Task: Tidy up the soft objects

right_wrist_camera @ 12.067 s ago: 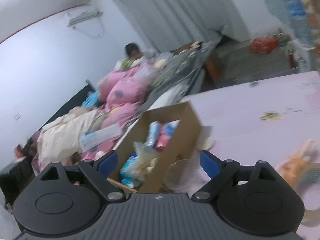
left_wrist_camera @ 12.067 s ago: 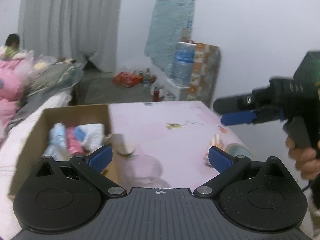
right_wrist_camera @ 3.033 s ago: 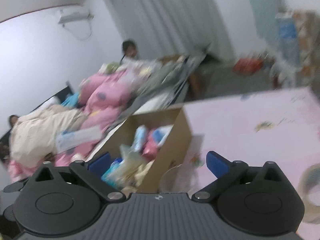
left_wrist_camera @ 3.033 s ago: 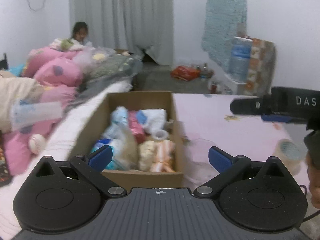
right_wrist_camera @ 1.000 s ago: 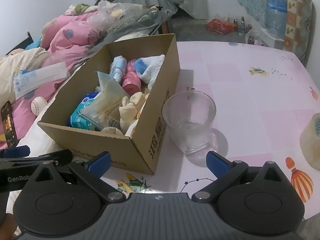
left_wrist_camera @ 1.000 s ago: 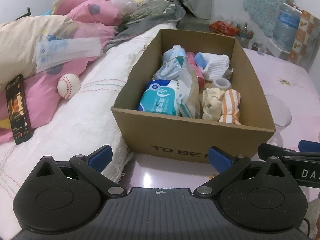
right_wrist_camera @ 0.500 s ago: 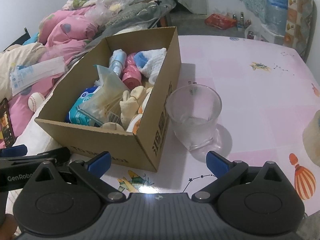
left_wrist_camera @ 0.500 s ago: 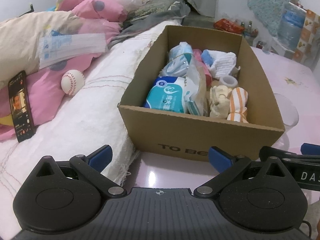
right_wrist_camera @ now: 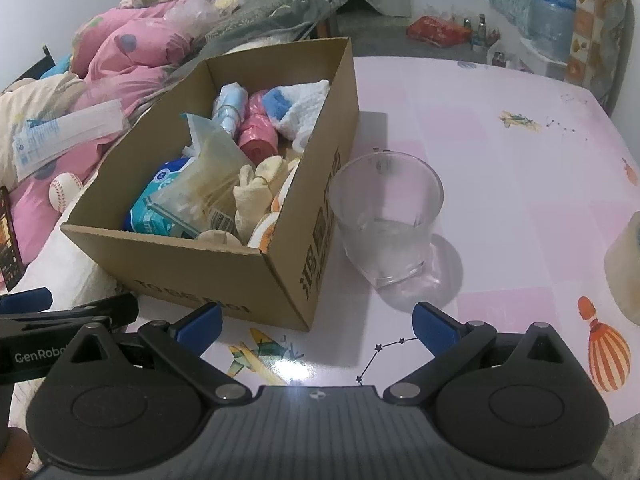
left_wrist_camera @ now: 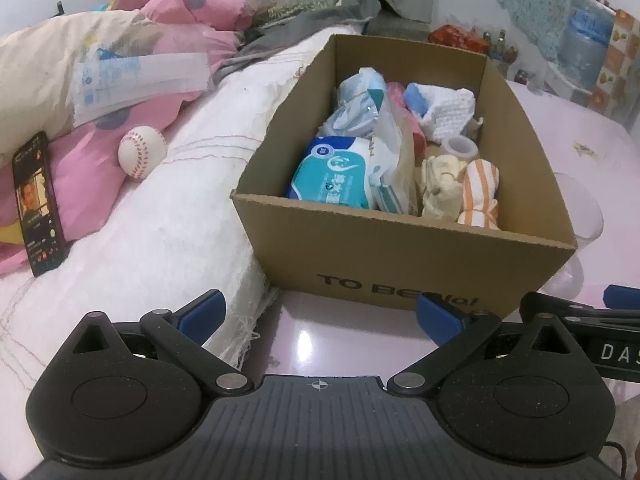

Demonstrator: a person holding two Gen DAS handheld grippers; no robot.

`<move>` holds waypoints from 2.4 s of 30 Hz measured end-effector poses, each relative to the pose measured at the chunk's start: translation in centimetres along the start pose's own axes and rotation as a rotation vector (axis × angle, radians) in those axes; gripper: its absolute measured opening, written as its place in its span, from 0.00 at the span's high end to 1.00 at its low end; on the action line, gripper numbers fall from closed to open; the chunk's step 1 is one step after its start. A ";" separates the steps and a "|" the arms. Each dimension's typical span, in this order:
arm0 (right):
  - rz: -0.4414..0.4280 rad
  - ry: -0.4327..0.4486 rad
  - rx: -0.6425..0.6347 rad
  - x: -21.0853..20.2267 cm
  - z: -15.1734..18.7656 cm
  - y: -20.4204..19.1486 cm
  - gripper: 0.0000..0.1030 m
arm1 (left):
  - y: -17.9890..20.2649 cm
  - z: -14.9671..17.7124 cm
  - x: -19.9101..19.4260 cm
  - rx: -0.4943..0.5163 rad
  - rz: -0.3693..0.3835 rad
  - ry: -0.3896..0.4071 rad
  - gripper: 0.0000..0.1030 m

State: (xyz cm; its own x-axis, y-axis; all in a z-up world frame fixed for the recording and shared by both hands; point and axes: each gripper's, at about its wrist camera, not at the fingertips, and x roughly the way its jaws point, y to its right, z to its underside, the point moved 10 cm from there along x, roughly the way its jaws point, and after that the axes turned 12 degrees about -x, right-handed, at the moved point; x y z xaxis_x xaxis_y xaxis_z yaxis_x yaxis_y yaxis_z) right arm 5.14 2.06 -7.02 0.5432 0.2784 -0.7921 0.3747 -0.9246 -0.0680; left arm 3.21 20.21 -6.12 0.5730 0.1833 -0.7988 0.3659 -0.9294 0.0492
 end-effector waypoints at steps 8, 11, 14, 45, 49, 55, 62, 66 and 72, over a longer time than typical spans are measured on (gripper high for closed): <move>0.006 -0.004 0.007 0.0 0.0 0.4 0.54 | 0.5 -0.1 0.1 0.009 0.012 -0.005 0.01; 0.007 -0.008 0.009 0.0 0.0 0.5 0.54 | 0.6 0.0 0.2 0.011 0.014 -0.008 0.01; 0.007 -0.013 0.007 0.1 0.1 0.4 0.54 | 0.6 0.0 0.3 0.011 0.014 -0.012 0.01; 0.022 -0.077 -0.005 0.5 0.6 0.3 0.54 | 0.4 0.4 0.9 0.006 0.018 -0.045 0.01; 0.020 -0.092 -0.003 0.7 0.6 0.3 0.54 | 0.4 0.4 1.1 0.008 0.018 -0.050 0.02; 0.020 -0.118 -0.005 1.1 0.4 0.2 0.54 | 0.3 0.3 1.4 0.005 0.016 -0.063 0.02; 0.016 -0.130 -0.008 1.4 0.3 0.1 0.54 | 0.1 0.3 1.7 -0.001 0.015 -0.073 0.02; 0.015 -0.134 -0.008 1.5 0.3 0.1 0.54 | 0.1 0.3 1.7 -0.002 0.016 -0.075 0.02; 0.015 -0.141 -0.007 1.6 0.3 0.2 0.54 | 0.1 0.2 1.8 0.000 0.013 -0.080 0.02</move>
State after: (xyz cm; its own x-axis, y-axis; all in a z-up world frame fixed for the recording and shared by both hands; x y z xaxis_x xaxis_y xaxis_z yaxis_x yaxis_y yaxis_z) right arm 5.87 2.29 -8.46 0.4377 0.2250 -0.8705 0.3728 -0.9264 -0.0520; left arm 4.12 20.34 -7.69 0.5171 0.1451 -0.8435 0.3587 -0.9315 0.0596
